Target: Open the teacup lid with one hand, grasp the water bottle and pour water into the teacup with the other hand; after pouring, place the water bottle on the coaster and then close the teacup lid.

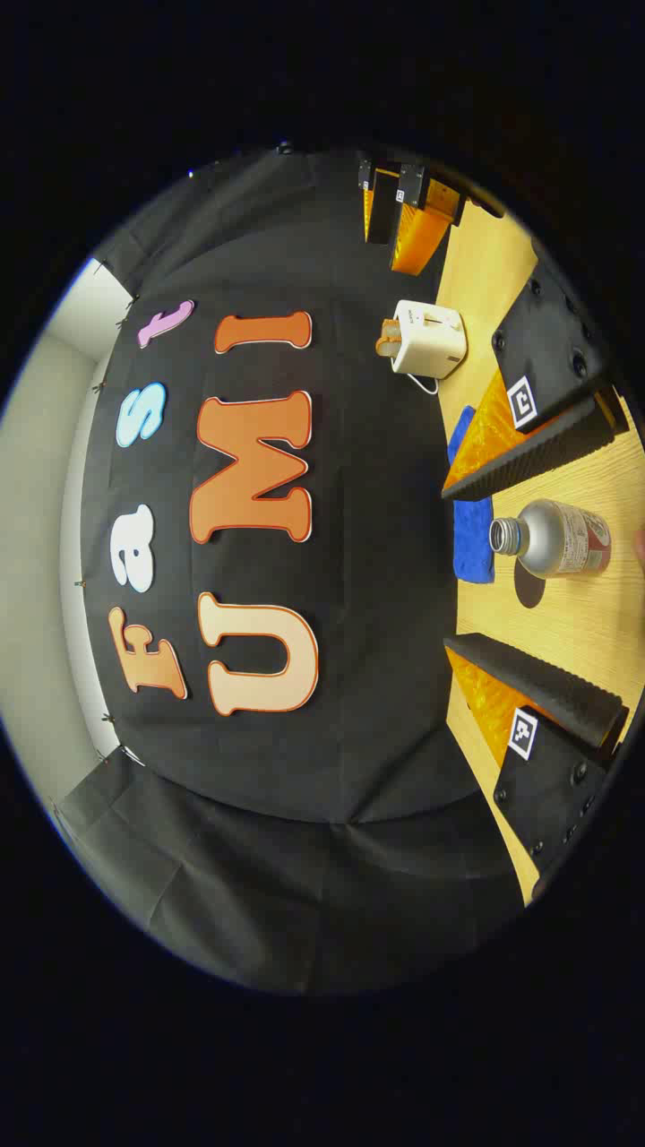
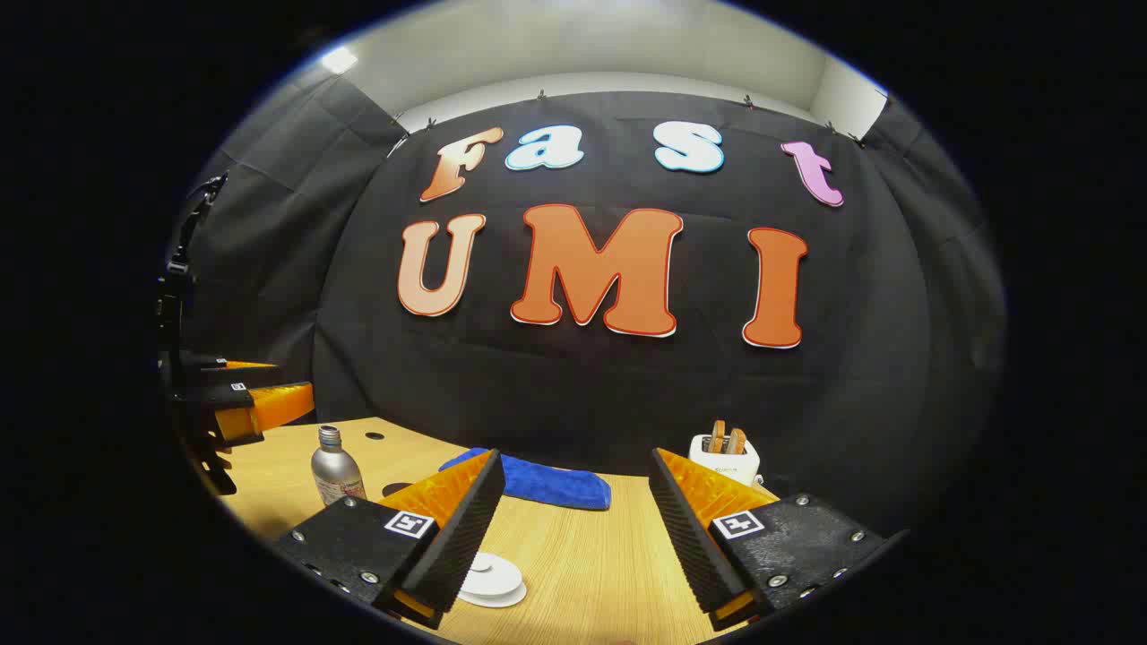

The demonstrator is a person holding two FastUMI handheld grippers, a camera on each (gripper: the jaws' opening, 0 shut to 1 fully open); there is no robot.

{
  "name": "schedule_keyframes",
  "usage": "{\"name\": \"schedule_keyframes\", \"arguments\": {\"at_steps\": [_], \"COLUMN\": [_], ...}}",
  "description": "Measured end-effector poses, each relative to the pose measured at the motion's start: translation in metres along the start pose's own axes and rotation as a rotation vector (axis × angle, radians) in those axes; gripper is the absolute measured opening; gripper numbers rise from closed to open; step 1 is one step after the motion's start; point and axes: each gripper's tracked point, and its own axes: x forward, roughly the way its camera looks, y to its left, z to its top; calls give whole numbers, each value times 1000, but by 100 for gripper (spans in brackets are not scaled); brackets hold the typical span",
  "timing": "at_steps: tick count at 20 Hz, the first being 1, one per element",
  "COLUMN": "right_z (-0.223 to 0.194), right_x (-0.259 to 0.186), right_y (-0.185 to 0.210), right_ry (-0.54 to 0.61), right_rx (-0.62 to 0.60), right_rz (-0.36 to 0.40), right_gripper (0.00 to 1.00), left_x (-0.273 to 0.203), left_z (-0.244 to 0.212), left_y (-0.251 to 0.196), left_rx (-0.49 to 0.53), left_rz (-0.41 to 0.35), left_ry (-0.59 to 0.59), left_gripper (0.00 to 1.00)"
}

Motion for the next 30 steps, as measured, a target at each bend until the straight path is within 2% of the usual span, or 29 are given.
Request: {"name": "schedule_keyframes", "arguments": {"at_steps": [19,23,30], "right_z": [-2,-9,-48], "right_x": [-2,-1,3], "right_y": [2,9,45], "right_ry": [26,44,116], "right_rx": [17,22,37], "right_rz": [30,60,146], "right_gripper": [97,97,97], "left_x": [3,2,1], "left_z": [-2,-10,-40], "left_y": [-8,-11,-9], "left_rx": [10,28,15], "left_rz": [1,-4,-11], "left_ry": [4,16,64], "left_gripper": [100,100,96]}}
